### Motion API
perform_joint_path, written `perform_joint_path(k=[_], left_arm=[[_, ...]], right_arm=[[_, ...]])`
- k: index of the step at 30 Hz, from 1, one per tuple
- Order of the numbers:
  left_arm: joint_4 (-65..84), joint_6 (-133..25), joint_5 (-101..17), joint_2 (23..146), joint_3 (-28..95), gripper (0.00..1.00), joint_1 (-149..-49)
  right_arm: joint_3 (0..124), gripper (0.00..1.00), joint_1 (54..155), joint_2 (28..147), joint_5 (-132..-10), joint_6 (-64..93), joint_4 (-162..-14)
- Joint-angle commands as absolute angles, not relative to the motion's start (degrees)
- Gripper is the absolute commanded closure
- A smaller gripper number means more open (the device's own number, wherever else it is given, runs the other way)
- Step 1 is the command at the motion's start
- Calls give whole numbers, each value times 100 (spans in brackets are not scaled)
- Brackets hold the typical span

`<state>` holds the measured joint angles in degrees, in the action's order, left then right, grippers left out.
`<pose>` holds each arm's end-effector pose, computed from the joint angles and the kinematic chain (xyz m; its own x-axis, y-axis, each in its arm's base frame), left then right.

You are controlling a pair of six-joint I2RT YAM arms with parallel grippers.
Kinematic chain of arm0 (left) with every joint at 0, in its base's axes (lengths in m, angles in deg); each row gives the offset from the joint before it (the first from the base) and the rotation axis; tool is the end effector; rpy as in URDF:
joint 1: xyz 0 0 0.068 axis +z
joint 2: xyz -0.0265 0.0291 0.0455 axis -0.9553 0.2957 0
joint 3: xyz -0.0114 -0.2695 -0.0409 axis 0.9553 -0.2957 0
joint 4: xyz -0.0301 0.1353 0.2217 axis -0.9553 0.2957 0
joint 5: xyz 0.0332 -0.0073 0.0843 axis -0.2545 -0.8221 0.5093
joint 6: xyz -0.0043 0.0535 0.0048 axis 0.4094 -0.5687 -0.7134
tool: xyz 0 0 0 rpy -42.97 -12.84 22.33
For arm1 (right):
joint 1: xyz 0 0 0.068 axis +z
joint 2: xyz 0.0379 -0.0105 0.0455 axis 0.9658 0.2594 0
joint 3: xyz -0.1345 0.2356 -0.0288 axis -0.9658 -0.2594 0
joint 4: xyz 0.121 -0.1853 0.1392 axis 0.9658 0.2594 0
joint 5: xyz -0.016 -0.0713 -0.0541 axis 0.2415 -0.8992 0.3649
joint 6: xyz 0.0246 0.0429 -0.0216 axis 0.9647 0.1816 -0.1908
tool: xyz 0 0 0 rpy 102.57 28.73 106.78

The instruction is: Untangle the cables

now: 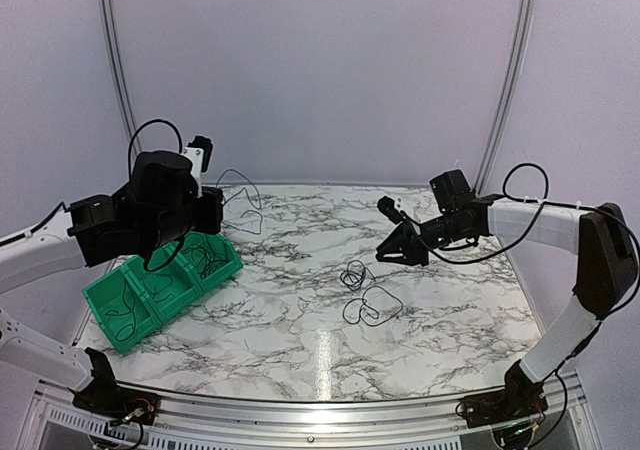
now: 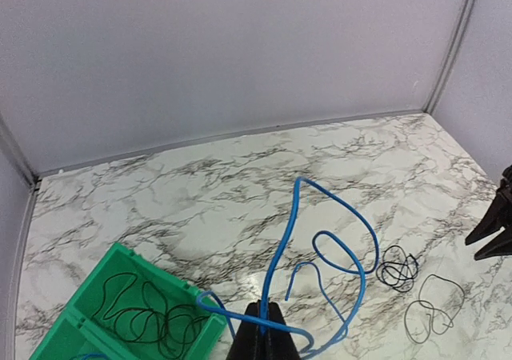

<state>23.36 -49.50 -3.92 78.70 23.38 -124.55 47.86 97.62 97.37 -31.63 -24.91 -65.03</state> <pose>0.1864 -0.2076 0.3538 -0.3011 0.0058 -0.9536 0.3173 0.9436 -0.0944 0.2915 0.1496 0.2291 -0.2652 -0.5101 -0.8182 -0.9588 0.2291 0.1680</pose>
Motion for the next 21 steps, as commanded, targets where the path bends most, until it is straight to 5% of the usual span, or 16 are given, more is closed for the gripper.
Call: perform_joint_path(k=[1, 21], left_arm=[[4245, -4282, 592, 7354, 2445, 100, -12273], [6439, -2343, -185, 7193, 1914, 100, -10349]], right_arm=[[4919, 73, 9817, 9704, -3168, -2638, -6432], [4850, 73, 9825, 9602, -4009, -3207, -6246]])
